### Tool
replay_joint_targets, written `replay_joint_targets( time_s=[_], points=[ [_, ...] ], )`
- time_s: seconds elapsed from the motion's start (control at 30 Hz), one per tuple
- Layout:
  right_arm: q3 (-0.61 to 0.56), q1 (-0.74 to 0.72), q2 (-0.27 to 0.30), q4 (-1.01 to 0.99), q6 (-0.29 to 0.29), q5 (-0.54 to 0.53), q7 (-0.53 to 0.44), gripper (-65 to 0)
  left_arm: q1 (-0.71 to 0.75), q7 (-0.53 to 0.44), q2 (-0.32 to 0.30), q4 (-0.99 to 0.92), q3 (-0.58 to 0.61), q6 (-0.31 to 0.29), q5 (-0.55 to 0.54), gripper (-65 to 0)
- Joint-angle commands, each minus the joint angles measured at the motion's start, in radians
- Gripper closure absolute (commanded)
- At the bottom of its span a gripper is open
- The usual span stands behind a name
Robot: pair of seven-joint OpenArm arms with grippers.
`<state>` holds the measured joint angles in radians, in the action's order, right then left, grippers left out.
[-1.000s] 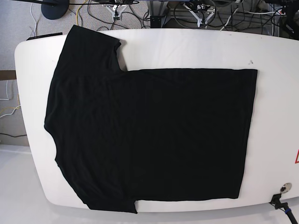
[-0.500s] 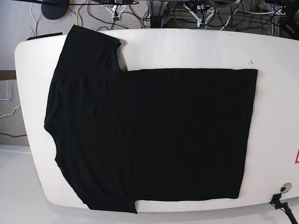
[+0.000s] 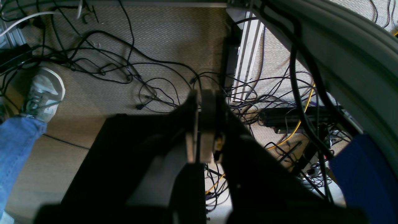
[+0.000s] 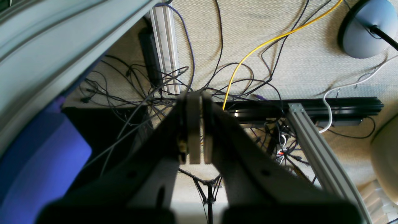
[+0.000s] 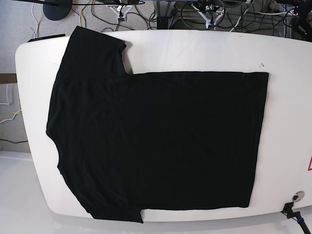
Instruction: Fold the T-shirt properly
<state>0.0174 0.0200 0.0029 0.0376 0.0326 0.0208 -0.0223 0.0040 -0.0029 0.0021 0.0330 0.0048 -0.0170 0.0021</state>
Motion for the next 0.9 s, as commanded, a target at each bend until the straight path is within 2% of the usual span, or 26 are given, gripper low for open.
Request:
replay_joint_targets(
  time_s=[0.0, 0.5, 0.7, 0.87],
  points=[
    [-0.007, 0.009, 0.002, 0.003, -0.007, -0.008, 0.0, -0.4, 0.0, 0.004, -0.002, 0.007, 0.005, -0.003, 0.004, -0.7],
    [0.002, 0.041, 0.014, 0.024, -0.001, -0.068, 0.008, -0.5, 0.019, 0.013, -0.009, 0.032, 0.002, -0.014, 0.001, -0.9],
    [-0.001, 0.149, 0.032, 0.124, 0.011, -0.07, 0.011, -0.4, 0.112, 0.017, -0.044, 0.185, 0.003, -0.019, 0.002, -0.7],
    [-0.007, 0.258, 0.075, 0.243, 0.011, -0.079, 0.008, -0.3, 0.228, 0.01, -0.101, 0.364, 0.012, -0.025, -0.006, -1.1]
  ],
)
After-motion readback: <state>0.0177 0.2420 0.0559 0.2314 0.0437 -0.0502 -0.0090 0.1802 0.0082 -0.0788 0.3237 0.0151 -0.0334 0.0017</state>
